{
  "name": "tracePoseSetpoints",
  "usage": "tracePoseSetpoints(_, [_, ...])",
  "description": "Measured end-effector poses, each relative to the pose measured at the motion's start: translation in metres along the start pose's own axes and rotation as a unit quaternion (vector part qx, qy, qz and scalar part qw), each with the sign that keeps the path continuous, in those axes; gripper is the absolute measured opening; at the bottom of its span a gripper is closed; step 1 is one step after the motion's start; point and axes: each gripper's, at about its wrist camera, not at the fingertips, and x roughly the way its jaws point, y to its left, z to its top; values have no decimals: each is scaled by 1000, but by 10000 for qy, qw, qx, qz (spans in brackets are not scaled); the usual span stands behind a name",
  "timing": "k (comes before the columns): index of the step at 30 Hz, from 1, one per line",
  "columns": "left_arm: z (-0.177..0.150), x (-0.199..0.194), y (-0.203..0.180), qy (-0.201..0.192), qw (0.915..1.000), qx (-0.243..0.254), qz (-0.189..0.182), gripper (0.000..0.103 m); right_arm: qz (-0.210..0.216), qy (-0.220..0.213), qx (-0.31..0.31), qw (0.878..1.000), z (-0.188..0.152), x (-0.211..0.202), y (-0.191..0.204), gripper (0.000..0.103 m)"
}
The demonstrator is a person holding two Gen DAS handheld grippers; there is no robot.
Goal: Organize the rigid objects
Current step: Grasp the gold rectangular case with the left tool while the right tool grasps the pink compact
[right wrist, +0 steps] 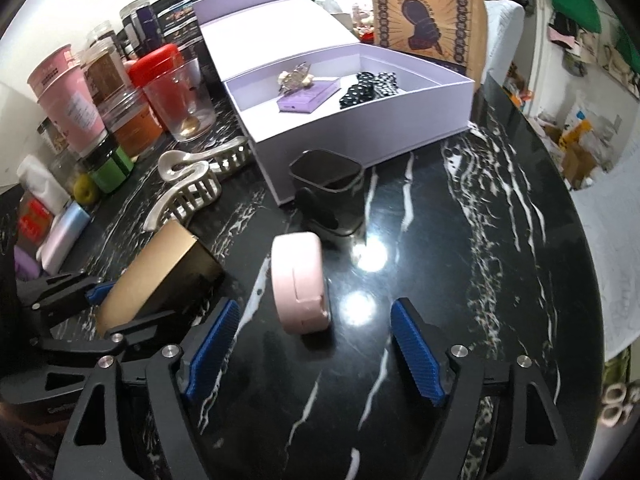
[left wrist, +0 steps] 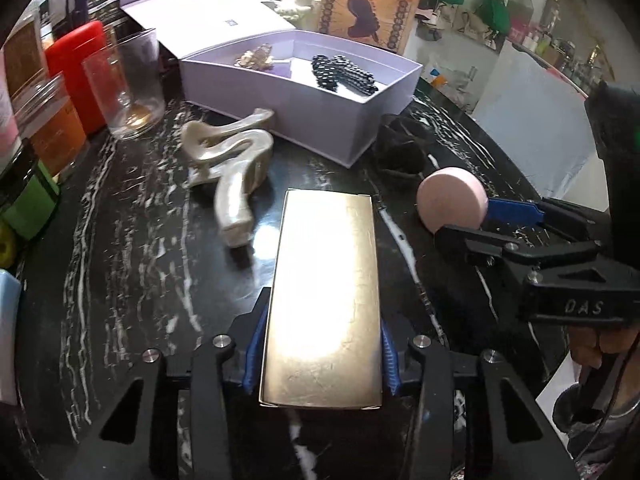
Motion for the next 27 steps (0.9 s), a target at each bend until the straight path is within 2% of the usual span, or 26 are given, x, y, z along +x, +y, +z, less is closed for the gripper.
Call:
tracePoseSetpoints(5, [-6, -7, 13, 43, 9999, -78, 101, 46, -32, 27, 16, 10000, 6, 10, 2, 69])
tracePoseSetpoints(10, [-9, -12, 26, 81, 9993, -213, 293, 46, -62, 17, -30, 10000, 9, 15, 5, 68])
tracePoseSetpoints(14, [-10, -12, 32, 75, 9990, -295, 319, 46, -134, -13, -99, 9999, 10, 17, 8, 63])
tracePoseSetpoints(16, [-10, -12, 34, 67, 9989, -328, 328, 46, -194, -32, -133, 9997, 10, 18, 10, 56])
tracePoseSetpoints(22, [-9, -11, 33, 92, 9984, -245, 498, 46, -279, -96, -234, 9993, 8, 18, 12, 25])
tracePoseSetpoints(23, [-9, -11, 32, 100, 9983, -237, 529, 46, -246, -119, -256, 9993, 8, 17, 12, 22])
tracePoseSetpoints(27, [-9, -11, 31, 145, 9978, -237, 600, 46, -187, -164, -317, 9992, 3, 15, 17, 22])
